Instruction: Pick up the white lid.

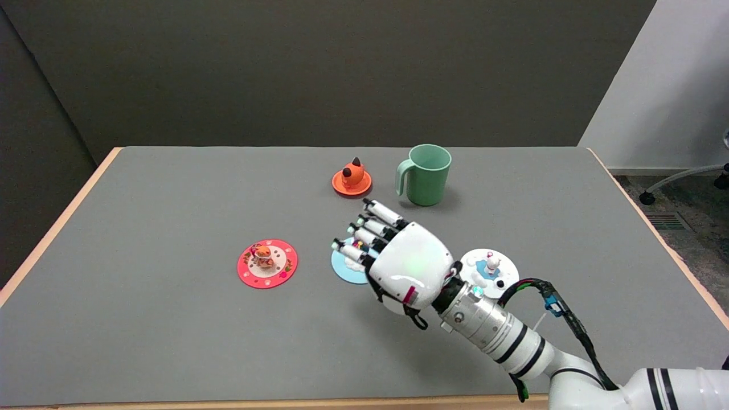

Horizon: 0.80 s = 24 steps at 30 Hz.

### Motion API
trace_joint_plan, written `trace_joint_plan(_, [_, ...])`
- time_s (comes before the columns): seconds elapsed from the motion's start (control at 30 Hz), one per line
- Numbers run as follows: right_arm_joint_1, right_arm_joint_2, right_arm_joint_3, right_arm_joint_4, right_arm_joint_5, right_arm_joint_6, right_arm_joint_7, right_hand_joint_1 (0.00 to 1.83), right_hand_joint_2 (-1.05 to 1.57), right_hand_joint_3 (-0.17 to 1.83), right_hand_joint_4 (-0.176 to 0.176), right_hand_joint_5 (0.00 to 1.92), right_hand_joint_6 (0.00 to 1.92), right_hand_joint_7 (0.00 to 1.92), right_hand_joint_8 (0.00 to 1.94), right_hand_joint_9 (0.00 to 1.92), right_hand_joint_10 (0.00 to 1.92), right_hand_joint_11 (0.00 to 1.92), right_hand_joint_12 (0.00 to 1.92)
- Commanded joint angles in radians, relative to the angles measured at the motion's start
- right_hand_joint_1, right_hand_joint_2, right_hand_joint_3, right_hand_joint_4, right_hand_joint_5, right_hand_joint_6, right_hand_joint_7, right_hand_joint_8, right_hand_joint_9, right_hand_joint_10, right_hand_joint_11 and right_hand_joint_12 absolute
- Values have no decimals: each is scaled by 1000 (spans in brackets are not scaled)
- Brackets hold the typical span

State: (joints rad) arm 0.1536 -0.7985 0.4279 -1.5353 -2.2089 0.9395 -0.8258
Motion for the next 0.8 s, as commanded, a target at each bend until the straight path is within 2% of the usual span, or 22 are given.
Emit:
trace_joint_plan(0.03, [-100, 53, 118, -36, 174, 61, 27, 864, 869, 902, 124, 687, 210, 784, 186, 762, 217, 265, 1031])
trace_joint_plan(0.17, [-139, 63, 149, -55, 219, 83, 27, 837, 853, 916, 131, 705, 189, 806, 182, 789, 208, 295, 1026])
trace_joint_plan(0.23, [-148, 63, 151, -56, 240, 105, 27, 805, 951, 749, 135, 697, 211, 797, 222, 800, 225, 281, 1101])
trace_joint_plan(0.27, [-150, 63, 150, -56, 254, 121, 27, 807, 947, 752, 135, 699, 208, 801, 222, 807, 226, 293, 1107])
trace_joint_plan(0.33, [-153, 62, 143, -51, 281, 157, 27, 823, 869, 883, 134, 713, 194, 825, 192, 823, 219, 332, 1060])
trace_joint_plan(0.37, [-154, 62, 139, -49, 295, 175, 27, 809, 930, 782, 134, 705, 205, 816, 218, 826, 227, 323, 1110])
trace_joint_plan(0.4, [-156, 61, 139, -48, 304, 185, 27, 832, 843, 925, 139, 717, 187, 841, 182, 842, 220, 365, 1053])
trace_joint_plan(0.5, [-162, 60, 138, -51, 325, 211, 27, 838, 837, 928, 138, 719, 187, 851, 184, 855, 225, 388, 1068])
trace_joint_plan(0.53, [-162, 60, 138, -52, 327, 216, 27, 818, 921, 790, 136, 708, 206, 834, 222, 853, 233, 367, 1143])
trace_joint_plan(0.8, [-174, 59, 138, -69, 396, 262, 27, 813, 910, 802, 132, 709, 208, 845, 225, 878, 238, 341, 1218])
